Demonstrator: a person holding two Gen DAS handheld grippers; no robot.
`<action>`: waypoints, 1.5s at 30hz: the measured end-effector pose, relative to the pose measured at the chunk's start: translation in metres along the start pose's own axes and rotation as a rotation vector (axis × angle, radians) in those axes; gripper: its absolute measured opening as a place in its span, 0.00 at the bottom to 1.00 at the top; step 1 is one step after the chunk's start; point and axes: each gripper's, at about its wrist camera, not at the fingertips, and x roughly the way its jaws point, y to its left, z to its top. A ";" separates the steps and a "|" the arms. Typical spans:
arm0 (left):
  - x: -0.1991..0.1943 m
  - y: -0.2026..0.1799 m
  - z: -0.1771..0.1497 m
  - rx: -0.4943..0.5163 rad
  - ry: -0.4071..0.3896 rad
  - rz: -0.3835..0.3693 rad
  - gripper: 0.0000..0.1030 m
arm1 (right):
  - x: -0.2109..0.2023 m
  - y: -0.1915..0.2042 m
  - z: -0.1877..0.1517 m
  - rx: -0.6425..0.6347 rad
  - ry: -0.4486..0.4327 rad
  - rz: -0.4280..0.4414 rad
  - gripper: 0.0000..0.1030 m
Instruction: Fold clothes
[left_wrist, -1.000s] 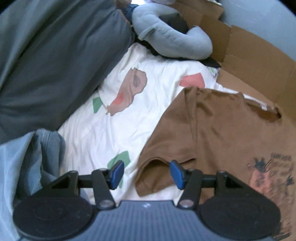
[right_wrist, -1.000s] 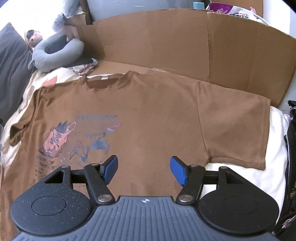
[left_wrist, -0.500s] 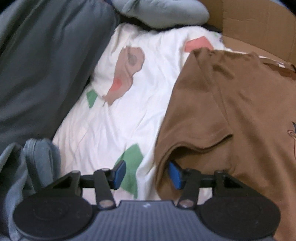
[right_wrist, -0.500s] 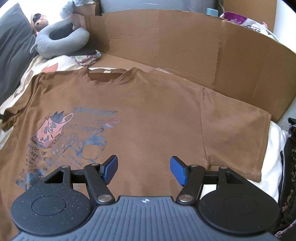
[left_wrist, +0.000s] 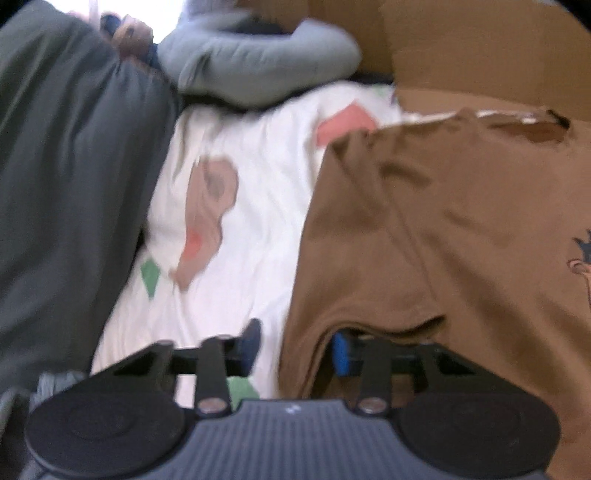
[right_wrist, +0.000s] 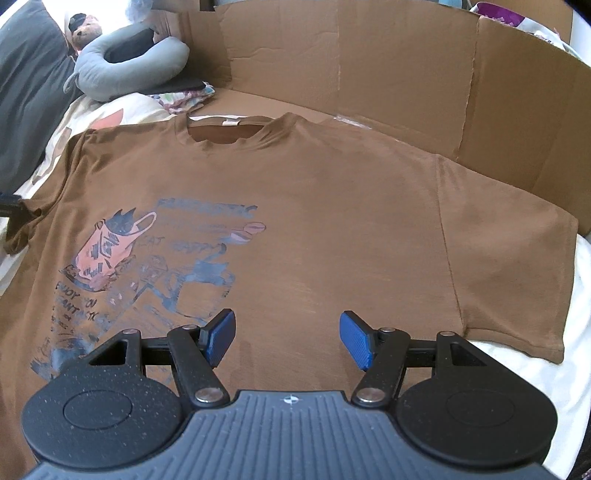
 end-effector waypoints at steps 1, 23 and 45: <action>-0.002 0.002 0.001 -0.001 -0.011 0.001 0.16 | 0.000 0.000 0.000 -0.001 0.002 0.004 0.67; 0.034 0.099 0.020 -0.575 0.148 0.015 0.08 | 0.017 -0.013 -0.010 -0.043 0.069 -0.018 0.67; 0.028 0.138 0.045 -0.651 0.140 0.149 0.54 | 0.018 -0.011 -0.009 -0.061 0.077 -0.011 0.67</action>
